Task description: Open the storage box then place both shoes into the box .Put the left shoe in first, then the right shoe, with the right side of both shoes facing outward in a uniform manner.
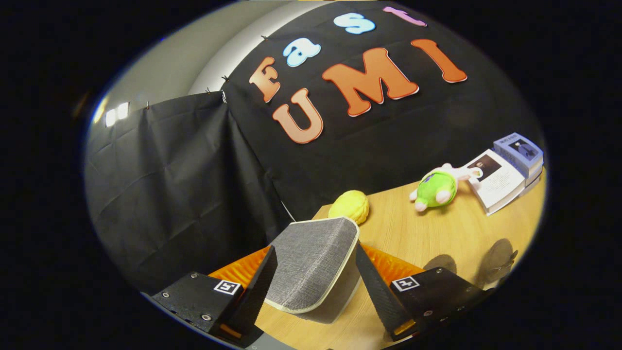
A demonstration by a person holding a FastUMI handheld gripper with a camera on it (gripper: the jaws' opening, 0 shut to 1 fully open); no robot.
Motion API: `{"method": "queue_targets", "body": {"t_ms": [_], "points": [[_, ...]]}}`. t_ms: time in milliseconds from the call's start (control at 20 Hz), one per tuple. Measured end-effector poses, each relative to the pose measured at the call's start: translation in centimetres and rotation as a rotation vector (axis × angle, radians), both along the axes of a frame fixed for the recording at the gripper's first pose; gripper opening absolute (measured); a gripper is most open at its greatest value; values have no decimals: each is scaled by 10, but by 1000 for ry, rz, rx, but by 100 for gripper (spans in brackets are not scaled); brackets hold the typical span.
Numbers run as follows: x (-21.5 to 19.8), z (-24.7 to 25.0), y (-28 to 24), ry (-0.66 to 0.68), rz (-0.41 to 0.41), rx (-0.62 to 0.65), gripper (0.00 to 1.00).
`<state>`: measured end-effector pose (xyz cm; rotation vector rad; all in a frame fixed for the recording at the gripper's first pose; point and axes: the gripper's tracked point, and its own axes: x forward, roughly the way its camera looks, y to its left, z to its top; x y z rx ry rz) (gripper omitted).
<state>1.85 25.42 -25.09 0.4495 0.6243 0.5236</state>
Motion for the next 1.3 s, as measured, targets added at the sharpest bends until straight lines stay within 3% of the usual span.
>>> {"method": "queue_targets", "body": {"t_ms": [550,950,1150,1300], "points": [[29,-85,33,331,56,140,97],[24,-106,64,509,151,386,95],[30,-98,61,515,146,436,81],[38,-88,53,472,131,453,66]]}}
